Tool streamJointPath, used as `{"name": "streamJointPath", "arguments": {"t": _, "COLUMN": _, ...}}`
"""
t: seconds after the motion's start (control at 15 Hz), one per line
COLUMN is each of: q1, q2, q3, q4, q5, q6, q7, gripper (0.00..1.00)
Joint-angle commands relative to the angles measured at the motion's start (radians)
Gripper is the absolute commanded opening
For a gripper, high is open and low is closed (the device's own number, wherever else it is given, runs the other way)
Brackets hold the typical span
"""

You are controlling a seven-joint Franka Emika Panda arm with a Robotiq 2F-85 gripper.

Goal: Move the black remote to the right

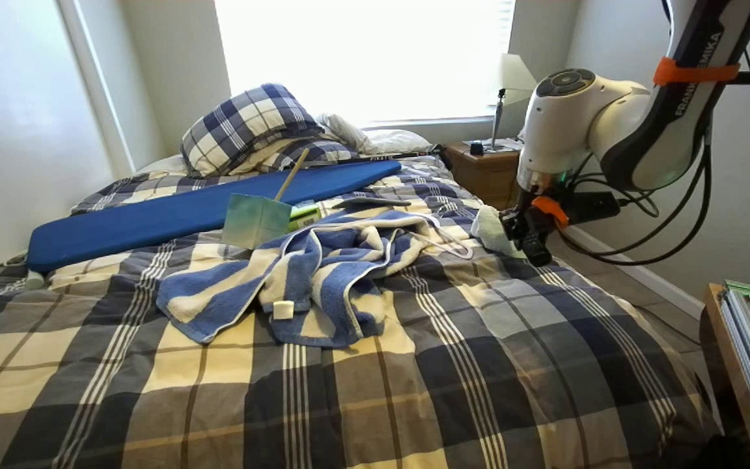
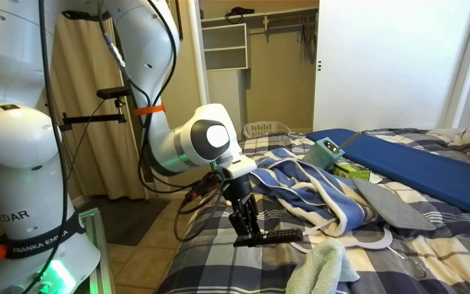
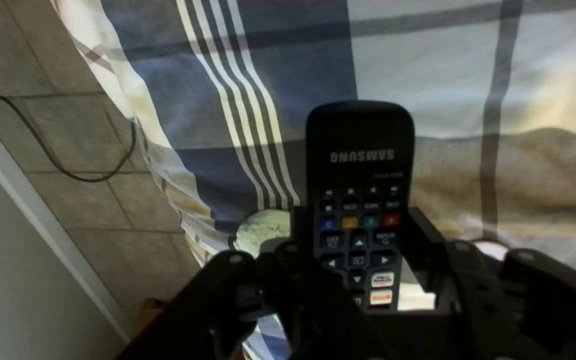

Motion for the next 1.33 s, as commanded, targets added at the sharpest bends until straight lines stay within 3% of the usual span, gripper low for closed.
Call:
{"name": "streamJointPath", "arguments": {"t": 0.0, "q1": 0.167, "q2": 0.074, "q3": -0.164, "q4": 0.024, "q5": -0.083, "q6": 0.144, "q7": 0.152, "gripper": 0.24}}
{"name": "streamJointPath", "arguments": {"t": 0.13, "q1": 0.158, "q2": 0.078, "q3": -0.13, "q4": 0.014, "q5": -0.047, "q6": 0.21, "q7": 0.116, "gripper": 0.24}}
{"name": "streamJointPath", "arguments": {"t": 0.6, "q1": -0.037, "q2": 0.172, "q3": 0.131, "q4": 0.038, "q5": -0.015, "q6": 0.336, "q7": 0.099, "gripper": 0.24}}
{"name": "streamJointPath", "arguments": {"t": 1.07, "q1": -0.201, "q2": 0.278, "q3": 0.273, "q4": 0.131, "q5": -0.021, "q6": 0.376, "q7": 0.093, "gripper": 0.24}}
{"name": "streamJointPath", "arguments": {"t": 1.13, "q1": -0.221, "q2": 0.28, "q3": 0.29, "q4": 0.142, "q5": -0.027, "q6": 0.368, "q7": 0.09, "gripper": 0.74}}
{"name": "streamJointPath", "arguments": {"t": 1.27, "q1": -0.284, "q2": 0.266, "q3": 0.351, "q4": 0.159, "q5": -0.054, "q6": 0.351, "q7": 0.084, "gripper": 0.81}}
